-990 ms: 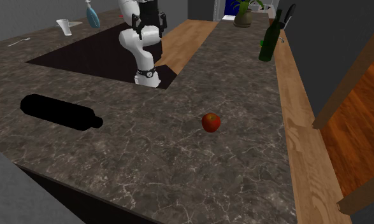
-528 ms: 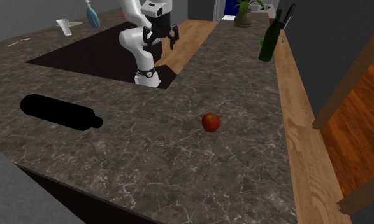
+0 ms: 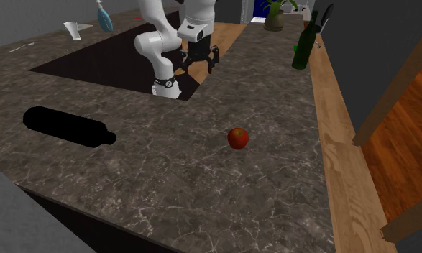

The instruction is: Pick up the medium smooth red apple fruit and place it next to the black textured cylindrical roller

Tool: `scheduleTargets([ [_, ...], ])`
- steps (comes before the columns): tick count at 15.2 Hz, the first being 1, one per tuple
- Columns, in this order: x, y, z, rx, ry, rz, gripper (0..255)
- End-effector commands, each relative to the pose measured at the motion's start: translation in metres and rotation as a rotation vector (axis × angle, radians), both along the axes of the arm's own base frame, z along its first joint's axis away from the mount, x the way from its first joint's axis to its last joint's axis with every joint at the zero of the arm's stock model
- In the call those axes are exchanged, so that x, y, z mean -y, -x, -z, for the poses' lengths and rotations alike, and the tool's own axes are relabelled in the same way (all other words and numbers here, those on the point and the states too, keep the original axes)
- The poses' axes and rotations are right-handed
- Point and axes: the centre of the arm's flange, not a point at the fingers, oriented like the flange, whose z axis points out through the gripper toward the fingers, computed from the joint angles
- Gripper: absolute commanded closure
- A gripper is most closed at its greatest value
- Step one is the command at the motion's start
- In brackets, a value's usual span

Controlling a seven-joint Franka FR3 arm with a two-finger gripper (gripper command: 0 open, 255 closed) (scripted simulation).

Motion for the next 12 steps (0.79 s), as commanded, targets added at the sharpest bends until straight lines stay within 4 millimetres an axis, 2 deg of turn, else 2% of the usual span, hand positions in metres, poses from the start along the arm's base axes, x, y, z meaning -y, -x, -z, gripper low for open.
scheduleTargets([
  [1,-0.004,-0.024,0.01,-0.007,-0.003,0.009,0],
  [12,-0.021,-0.16,0.071,-0.042,-0.019,0.058,0],
])
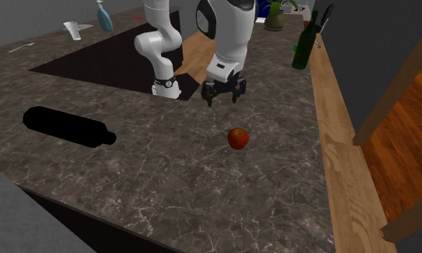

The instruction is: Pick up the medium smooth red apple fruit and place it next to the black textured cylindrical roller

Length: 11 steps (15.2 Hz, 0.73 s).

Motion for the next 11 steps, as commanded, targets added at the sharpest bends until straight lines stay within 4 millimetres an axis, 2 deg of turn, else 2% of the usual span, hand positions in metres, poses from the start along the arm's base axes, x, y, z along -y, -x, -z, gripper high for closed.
scheduleTargets([
  [1,-0.003,-0.028,0.012,-0.006,-0.003,0.009,0],
  [6,-0.008,-0.089,0.042,-0.022,-0.01,0.032,0],
  [7,-0.009,-0.096,0.045,-0.024,-0.011,0.034,0],
  [11,-0.01,-0.091,0.065,-0.024,-0.011,0.034,0],
])
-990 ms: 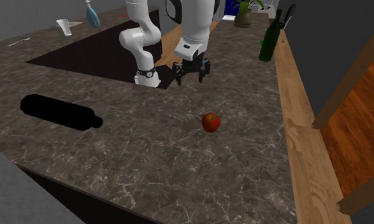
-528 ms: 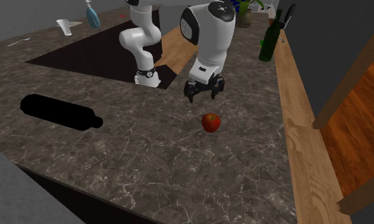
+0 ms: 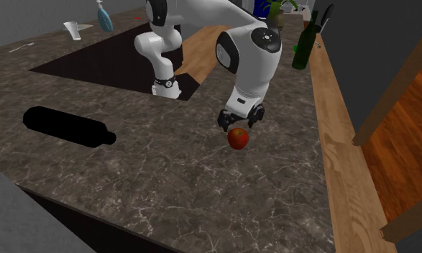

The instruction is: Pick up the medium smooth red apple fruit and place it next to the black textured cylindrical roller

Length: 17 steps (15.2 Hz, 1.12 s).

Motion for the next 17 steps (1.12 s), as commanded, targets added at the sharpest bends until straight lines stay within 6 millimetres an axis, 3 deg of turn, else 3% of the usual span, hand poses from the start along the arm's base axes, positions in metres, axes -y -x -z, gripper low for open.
scheduleTargets([
  [1,0.0,0.002,0.009,0.001,0.0,0.0,0],
  [4,-0.001,0.005,0.023,0.001,0.0,0.0,0],
  [11,-0.001,0.005,0.023,0.001,0.0,0.0,0],
  [12,-0.001,0.005,0.023,0.001,0.0,0.0,255],
  [17,-0.001,0.005,0.022,0.001,0.0,0.0,255],
])
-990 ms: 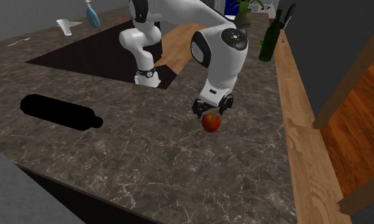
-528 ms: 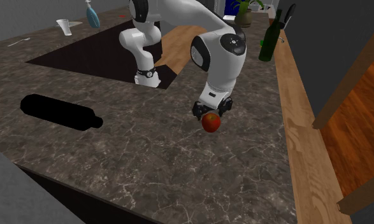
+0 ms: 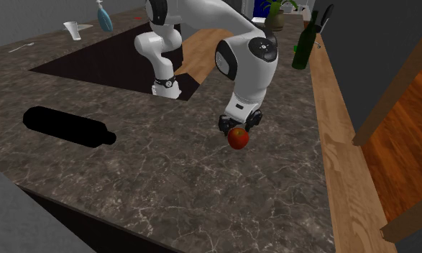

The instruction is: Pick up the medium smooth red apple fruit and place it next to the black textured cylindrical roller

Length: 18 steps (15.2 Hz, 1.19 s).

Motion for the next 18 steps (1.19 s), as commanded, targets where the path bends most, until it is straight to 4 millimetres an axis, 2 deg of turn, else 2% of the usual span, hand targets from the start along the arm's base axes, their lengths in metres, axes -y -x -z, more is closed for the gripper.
scheduleTargets([
  [1,0.0,0.0,0.001,-0.001,0.0,0.0,255],
  [4,0.0,0.0,0.001,-0.001,0.0,0.0,255],
  [18,0.0,0.0,-0.073,-0.001,0.0,0.0,255],
])
